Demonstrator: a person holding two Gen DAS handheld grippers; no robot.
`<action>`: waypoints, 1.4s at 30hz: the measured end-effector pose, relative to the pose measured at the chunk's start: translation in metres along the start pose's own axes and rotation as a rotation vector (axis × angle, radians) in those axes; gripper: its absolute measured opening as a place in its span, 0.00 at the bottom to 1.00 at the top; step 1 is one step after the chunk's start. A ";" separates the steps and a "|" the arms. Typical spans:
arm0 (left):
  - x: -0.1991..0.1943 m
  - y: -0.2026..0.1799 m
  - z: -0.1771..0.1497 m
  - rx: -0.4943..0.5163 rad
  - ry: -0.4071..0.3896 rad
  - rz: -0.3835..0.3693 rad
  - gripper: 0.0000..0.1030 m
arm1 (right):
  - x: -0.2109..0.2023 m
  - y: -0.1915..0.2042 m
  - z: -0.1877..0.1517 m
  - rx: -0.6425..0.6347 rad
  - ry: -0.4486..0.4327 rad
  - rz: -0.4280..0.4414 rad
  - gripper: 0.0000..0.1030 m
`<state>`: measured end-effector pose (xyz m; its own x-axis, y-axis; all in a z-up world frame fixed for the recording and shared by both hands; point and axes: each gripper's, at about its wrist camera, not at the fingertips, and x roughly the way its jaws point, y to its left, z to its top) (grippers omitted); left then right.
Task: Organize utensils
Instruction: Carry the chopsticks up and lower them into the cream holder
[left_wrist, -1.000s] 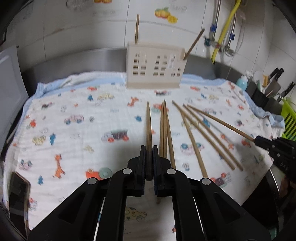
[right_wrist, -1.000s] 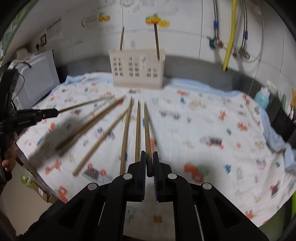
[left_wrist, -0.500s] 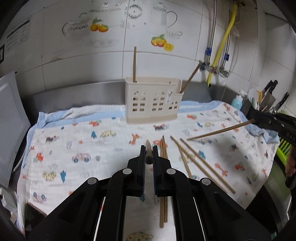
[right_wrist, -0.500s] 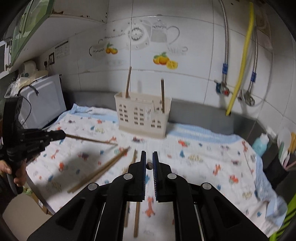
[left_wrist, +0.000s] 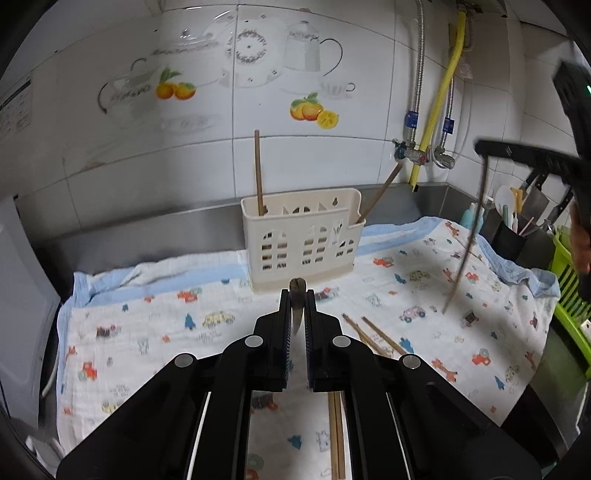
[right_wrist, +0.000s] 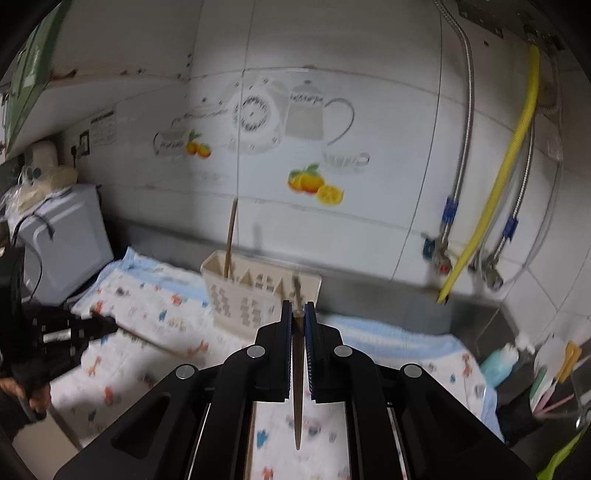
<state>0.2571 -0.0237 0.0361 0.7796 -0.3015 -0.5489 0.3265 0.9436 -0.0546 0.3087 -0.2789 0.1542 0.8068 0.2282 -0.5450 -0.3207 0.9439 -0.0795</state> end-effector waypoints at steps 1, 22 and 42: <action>0.001 0.000 0.003 0.003 -0.002 -0.001 0.06 | 0.003 -0.001 0.008 -0.002 -0.011 -0.010 0.06; 0.000 0.006 0.099 0.047 -0.152 -0.017 0.06 | 0.078 -0.019 0.109 0.098 -0.224 -0.009 0.06; -0.002 0.001 0.164 0.069 -0.301 0.017 0.06 | 0.154 -0.016 0.057 0.094 -0.056 0.028 0.06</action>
<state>0.3437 -0.0446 0.1736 0.9052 -0.3219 -0.2774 0.3391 0.9406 0.0150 0.4663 -0.2447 0.1193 0.8252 0.2656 -0.4985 -0.2978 0.9545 0.0156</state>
